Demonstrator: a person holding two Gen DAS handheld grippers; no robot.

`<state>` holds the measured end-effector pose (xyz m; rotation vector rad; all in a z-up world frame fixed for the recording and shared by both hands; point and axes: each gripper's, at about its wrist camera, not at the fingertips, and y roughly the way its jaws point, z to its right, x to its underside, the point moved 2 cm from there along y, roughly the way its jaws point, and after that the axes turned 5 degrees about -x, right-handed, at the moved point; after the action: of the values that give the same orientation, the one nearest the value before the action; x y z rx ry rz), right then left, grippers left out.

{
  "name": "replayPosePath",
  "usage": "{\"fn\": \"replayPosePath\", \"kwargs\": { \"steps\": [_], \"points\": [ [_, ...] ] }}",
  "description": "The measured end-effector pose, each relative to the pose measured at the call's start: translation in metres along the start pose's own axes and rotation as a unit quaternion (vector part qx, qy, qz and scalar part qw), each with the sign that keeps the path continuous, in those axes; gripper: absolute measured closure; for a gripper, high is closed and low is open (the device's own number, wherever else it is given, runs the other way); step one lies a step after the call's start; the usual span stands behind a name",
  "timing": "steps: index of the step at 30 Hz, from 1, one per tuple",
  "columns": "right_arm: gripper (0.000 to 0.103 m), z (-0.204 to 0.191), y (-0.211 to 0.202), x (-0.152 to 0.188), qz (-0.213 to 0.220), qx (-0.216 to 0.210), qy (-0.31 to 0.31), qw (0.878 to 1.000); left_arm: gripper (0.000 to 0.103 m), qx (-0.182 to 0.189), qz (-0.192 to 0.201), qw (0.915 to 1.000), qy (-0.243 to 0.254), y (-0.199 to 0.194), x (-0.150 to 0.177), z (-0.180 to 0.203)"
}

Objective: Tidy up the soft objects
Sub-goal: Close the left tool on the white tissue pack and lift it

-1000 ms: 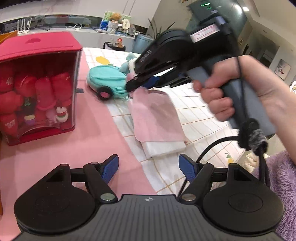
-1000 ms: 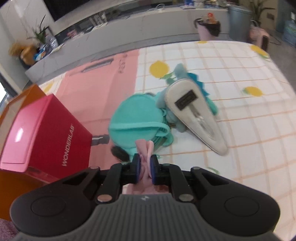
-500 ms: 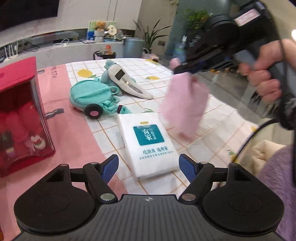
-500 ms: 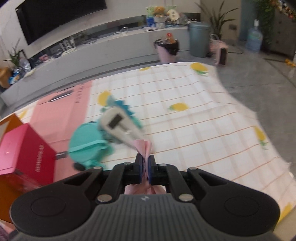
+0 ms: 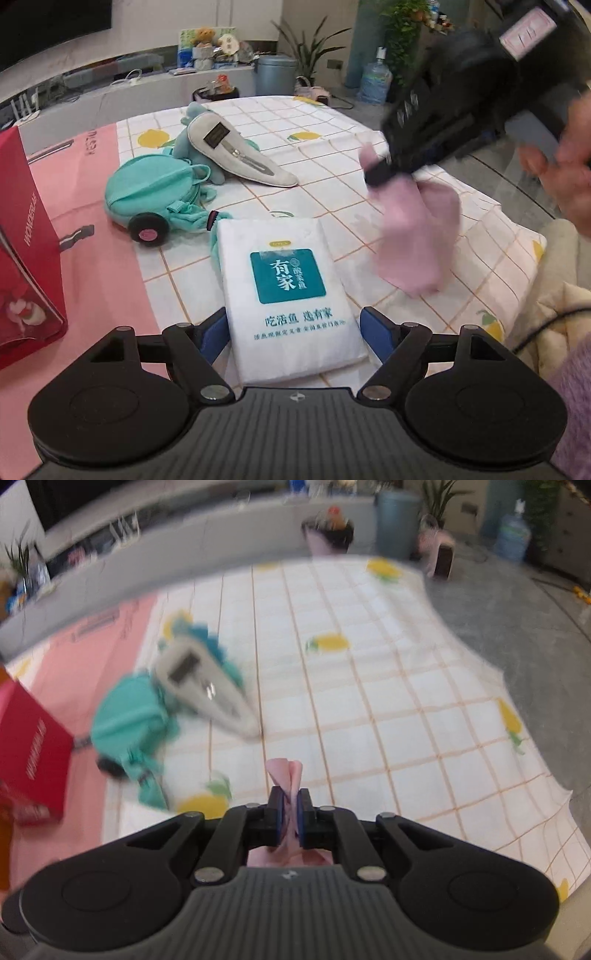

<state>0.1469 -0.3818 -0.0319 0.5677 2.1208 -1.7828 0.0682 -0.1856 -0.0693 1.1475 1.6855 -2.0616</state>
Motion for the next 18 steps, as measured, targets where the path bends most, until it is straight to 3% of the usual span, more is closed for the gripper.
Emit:
{"fn": "replayPosePath", "kwargs": {
  "steps": [1,2,3,4,9,13,15,17,18],
  "points": [
    [0.091,0.000,0.006,0.002,-0.014,0.005,-0.002,1.000,0.012,-0.007,0.002,1.0000,0.001,0.002,-0.001,0.001],
    [0.068,0.002,0.010,0.003,-0.023,0.014,0.001,1.000,0.012,-0.011,0.002,0.9999,0.003,0.003,-0.002,0.003],
    [0.033,0.004,0.013,0.004,-0.032,0.022,0.002,0.999,0.015,-0.014,0.004,0.9999,0.003,0.003,-0.002,0.003],
    [0.022,0.006,0.014,0.005,-0.044,0.027,0.003,0.999,0.017,-0.016,0.007,0.9998,0.004,0.003,-0.002,0.004],
    [0.017,0.002,0.015,0.016,-0.074,0.027,-0.031,0.996,0.023,-0.015,0.012,0.9997,0.012,-0.001,0.002,0.004],
    [0.014,0.007,0.025,0.024,-0.109,0.094,-0.050,0.988,0.026,-0.012,0.017,0.9996,0.018,-0.006,0.005,0.003],
    [0.009,0.015,0.032,0.029,-0.130,0.100,-0.045,0.985,0.027,-0.006,0.019,0.9996,0.018,-0.008,0.005,0.002],
    [0.014,0.027,0.033,0.027,-0.131,0.084,-0.010,0.988,0.028,-0.004,0.020,0.9997,0.016,-0.009,0.004,0.002],
    [0.024,0.030,0.032,0.027,-0.128,0.078,-0.003,0.989,0.028,-0.006,0.020,0.9997,0.014,-0.010,0.003,0.001]
  ]
}}
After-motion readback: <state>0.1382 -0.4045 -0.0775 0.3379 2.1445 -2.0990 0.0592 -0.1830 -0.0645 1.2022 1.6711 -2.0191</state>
